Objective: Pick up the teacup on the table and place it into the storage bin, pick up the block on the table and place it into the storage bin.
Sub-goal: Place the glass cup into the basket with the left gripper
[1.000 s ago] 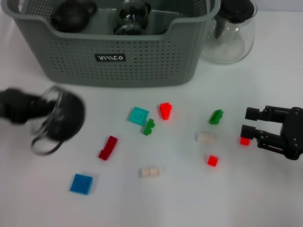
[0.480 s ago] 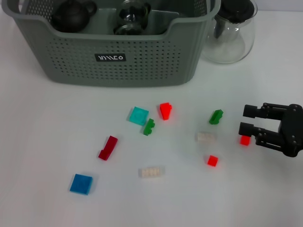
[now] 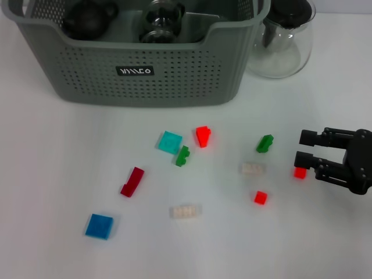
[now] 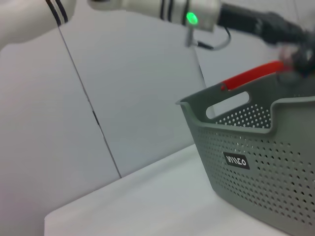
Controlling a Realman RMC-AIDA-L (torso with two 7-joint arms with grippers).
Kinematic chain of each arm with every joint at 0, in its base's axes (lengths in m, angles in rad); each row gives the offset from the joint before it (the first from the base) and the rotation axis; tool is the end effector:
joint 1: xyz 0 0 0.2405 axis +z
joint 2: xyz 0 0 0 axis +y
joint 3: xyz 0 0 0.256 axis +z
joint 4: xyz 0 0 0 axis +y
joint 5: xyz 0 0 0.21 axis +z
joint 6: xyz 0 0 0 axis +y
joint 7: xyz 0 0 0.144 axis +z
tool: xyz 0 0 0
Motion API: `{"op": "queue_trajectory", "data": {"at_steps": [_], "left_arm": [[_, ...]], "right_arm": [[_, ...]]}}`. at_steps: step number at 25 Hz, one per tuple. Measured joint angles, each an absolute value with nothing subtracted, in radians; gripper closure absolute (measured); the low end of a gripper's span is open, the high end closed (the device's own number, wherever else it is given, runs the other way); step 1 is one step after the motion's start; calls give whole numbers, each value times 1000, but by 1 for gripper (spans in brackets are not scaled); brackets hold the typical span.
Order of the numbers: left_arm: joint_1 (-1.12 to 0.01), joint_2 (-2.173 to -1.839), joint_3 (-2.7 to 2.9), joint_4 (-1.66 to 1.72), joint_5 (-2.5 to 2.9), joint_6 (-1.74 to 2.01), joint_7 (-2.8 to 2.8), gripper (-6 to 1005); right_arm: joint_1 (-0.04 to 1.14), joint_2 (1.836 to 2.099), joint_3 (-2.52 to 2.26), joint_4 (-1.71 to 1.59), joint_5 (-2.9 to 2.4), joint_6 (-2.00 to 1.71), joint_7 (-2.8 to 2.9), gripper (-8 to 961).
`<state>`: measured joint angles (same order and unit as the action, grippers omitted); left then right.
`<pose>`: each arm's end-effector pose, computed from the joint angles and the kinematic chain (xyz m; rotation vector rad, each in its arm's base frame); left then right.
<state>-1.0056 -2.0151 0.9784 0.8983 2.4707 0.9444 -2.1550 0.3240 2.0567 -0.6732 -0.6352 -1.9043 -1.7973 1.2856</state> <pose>-0.0998 0.5016 0.0540 -2.3275 -0.4560 -0.1218 0.2978 0.2544 0.0156 -2.7096 0.6833 0.9361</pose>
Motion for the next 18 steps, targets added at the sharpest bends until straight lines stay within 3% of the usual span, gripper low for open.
{"op": "queue_trajectory", "data": {"at_steps": [1, 5, 18], "left_arm": [[-1007, -2059, 1051, 894, 2629, 867, -2166, 954], [-1018, -2109, 1082, 897, 2836, 873, -2191, 954], [-1040, -2085, 1173, 799, 2860, 934, -2219, 953]], "right_arm": [[325, 2057, -673, -635, -1903, -1800, 1287, 418], [328, 2057, -672, -635, -1901, -1801, 1289, 418], [321, 2057, -661, -635, -1905, -1801, 1289, 419]]}}
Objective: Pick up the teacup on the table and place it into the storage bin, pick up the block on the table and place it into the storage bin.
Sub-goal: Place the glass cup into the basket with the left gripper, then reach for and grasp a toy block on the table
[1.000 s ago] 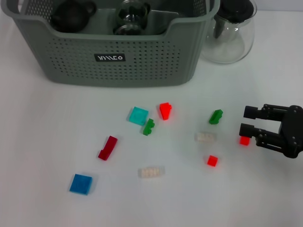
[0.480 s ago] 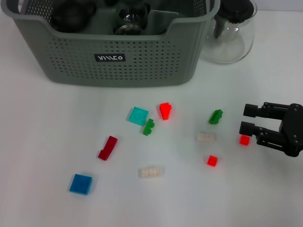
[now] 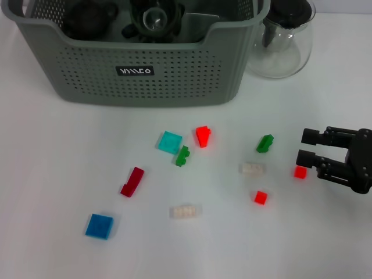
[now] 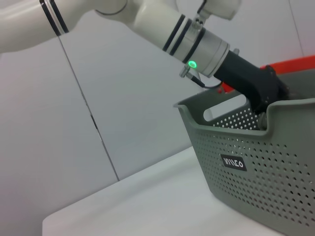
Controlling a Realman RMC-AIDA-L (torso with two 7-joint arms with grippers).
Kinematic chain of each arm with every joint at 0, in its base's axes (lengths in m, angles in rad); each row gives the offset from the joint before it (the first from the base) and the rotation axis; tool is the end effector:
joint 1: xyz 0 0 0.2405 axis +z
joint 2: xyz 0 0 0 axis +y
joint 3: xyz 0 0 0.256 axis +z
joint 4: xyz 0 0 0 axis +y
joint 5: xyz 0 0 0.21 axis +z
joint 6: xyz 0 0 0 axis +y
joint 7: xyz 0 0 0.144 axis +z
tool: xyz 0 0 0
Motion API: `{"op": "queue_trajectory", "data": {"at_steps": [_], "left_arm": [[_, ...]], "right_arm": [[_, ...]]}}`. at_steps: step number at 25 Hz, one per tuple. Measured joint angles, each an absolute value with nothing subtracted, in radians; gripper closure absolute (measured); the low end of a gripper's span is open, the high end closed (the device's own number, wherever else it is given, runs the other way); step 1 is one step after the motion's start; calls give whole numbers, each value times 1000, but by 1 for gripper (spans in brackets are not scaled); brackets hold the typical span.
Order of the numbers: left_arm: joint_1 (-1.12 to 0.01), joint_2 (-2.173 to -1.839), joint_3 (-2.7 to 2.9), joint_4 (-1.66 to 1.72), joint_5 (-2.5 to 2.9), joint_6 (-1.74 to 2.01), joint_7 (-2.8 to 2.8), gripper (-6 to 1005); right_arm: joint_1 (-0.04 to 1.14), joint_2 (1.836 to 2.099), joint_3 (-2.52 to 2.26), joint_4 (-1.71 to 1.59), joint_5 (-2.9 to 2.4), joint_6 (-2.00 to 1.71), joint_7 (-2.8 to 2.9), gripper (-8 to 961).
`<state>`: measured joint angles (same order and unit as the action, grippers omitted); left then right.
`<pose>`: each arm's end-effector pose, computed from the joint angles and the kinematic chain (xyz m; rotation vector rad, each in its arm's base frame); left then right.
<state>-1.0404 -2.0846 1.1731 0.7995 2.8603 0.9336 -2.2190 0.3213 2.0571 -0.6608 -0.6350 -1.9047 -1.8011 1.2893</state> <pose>-0.1266 0.4856 -0.0062 -2.3689 -0.2351 0.4452 0.2988 0.2537 0.0171 -2.6970 0.6926 0.9447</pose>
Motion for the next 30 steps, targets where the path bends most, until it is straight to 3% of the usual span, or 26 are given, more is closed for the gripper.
{"op": "queue_trajectory", "data": {"at_steps": [8, 9, 20, 27, 30], "left_arm": [[-1053, -2088, 1193, 763, 2859, 892, -2224, 957], [-1053, -2088, 1193, 763, 2859, 892, -2225, 849], [-1048, -2085, 1164, 801, 2858, 901, -2263, 736], [-989, -2116, 939, 1050, 2699, 1035, -2249, 676], [-922, -2092, 749, 1161, 2367, 1246, -2182, 623]], "right_arm": [[318, 2057, -661, -635, -1905, -1802, 1291, 418], [318, 2057, -661, -635, -1905, -1802, 1291, 418], [317, 2057, -661, -635, -1905, -1803, 1292, 419], [317, 2057, -661, -635, -1905, -1804, 1292, 419], [317, 2056, -660, -635, -1905, -1805, 1292, 419]]}}
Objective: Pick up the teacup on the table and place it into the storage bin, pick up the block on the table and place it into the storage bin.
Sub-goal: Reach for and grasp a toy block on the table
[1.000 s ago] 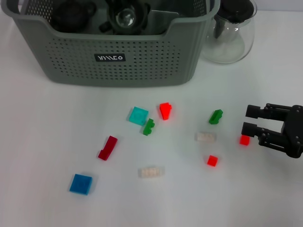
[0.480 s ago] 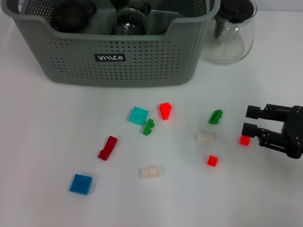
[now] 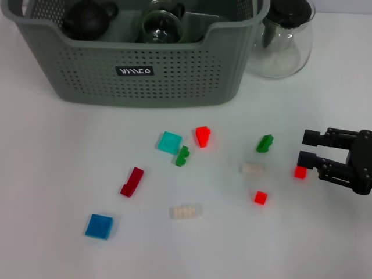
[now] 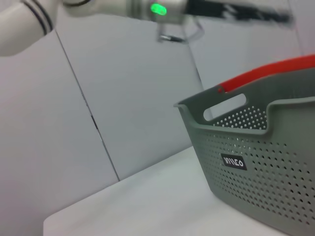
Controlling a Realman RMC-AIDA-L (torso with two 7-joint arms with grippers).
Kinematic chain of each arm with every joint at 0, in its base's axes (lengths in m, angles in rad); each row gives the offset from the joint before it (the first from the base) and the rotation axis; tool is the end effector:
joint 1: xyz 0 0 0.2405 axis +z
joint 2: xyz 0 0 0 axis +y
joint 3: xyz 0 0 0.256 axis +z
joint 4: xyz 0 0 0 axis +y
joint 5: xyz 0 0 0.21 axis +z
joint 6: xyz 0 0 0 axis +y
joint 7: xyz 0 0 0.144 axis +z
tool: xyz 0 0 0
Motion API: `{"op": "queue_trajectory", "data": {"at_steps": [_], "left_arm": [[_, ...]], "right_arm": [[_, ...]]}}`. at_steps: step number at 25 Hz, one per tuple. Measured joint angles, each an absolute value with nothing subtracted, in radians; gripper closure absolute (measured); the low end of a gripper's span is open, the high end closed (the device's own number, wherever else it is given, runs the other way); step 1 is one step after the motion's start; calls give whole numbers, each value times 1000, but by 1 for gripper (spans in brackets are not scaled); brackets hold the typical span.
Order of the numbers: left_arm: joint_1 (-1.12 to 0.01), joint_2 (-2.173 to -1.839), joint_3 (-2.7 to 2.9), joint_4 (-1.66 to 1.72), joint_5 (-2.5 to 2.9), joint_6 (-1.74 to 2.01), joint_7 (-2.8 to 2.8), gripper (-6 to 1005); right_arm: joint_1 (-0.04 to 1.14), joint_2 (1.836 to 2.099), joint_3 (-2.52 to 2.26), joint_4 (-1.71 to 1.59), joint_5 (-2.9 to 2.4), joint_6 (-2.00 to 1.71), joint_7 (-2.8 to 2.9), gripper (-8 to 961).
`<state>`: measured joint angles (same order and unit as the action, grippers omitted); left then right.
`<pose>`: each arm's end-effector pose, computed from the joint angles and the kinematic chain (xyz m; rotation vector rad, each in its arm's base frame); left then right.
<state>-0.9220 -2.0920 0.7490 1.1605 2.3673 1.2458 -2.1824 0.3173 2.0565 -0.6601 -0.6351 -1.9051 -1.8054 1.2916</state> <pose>-0.0962 0.4632 0.0857 -2.3821 -0.6272 -0.4191 0.2996 0.2521 0.0175 -2.6968 0.6995 0.9473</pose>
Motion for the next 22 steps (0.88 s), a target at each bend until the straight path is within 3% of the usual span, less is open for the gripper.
{"op": "queue_trajectory", "data": {"at_steps": [5, 7, 9, 12, 13, 15, 18, 22], "left_arm": [[-786, -2008, 515, 1109, 1763, 1652, -2092, 607], [-725, -2006, 432, 1097, 1643, 1809, -2042, 608], [-652, -2024, 384, 1105, 1612, 1921, -1960, 609], [-515, -2079, 391, 1130, 1695, 1976, -1791, 610], [-515, -2079, 391, 1130, 1695, 1976, -1791, 611], [-375, -2150, 410, 1119, 1898, 1974, -1541, 612], [-297, -2174, 429, 1046, 2038, 1975, -1366, 613], [-259, -2175, 399, 920, 2182, 1983, -1175, 602]], "right_arm": [[316, 2055, -659, -635, -1905, -1807, 1292, 419], [316, 2054, -658, -635, -1905, -1807, 1291, 419], [317, 2054, -657, -635, -1905, -1808, 1291, 419], [323, 2055, -654, -634, -1904, -1810, 1291, 418], [326, 2056, -653, -634, -1904, -1812, 1291, 418], [328, 2059, -652, -634, -1905, -1814, 1291, 418], [333, 2063, -651, -634, -1903, -1814, 1292, 418], [339, 2063, -650, -633, -1902, -1814, 1292, 418]]}}
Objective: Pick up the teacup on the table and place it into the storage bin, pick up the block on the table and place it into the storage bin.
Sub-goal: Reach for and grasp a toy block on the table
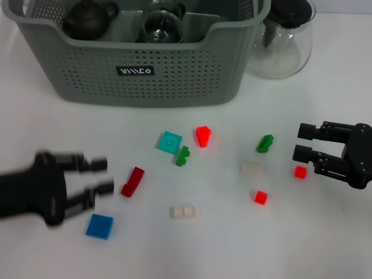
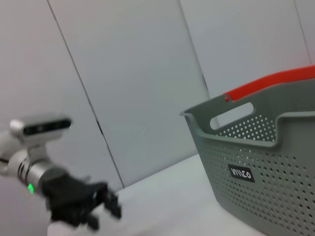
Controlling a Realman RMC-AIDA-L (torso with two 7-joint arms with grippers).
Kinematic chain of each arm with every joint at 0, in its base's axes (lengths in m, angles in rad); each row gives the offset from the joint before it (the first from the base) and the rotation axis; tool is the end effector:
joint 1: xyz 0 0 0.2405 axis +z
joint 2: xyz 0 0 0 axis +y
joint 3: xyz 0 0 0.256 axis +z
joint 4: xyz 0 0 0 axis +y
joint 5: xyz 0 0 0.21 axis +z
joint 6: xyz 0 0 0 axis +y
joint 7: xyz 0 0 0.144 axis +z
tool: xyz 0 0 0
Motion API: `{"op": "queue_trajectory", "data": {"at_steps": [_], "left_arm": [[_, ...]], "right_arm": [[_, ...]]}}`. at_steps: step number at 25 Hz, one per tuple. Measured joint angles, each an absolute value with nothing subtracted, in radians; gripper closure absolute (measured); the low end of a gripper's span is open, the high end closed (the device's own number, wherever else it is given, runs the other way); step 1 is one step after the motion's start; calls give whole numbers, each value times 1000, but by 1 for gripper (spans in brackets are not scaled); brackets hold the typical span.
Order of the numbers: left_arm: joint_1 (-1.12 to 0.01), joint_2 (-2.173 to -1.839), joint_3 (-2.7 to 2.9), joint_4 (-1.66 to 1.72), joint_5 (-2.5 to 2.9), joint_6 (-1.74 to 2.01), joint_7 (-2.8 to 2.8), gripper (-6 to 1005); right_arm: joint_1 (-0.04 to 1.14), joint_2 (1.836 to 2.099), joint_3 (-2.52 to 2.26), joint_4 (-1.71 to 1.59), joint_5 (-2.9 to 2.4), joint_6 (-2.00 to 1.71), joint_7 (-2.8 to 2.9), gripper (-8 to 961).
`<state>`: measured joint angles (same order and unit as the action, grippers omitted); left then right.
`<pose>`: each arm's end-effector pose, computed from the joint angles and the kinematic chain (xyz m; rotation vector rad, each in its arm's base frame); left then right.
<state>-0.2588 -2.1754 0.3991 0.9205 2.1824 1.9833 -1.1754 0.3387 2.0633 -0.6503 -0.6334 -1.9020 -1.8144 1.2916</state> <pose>-0.3070 0.2145 0.0309 -2.7265 -0.5217 -0.7793 0.2922 0.2575 0.0165 -2.7020 0.6733 0.9776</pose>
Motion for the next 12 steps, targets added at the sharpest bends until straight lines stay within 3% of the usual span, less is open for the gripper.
{"op": "queue_trajectory", "data": {"at_steps": [12], "left_arm": [[-241, -2177, 298, 801, 2341, 1981, -958, 530]], "right_arm": [[351, 2067, -654, -633, -1905, -1810, 1292, 418]]}}
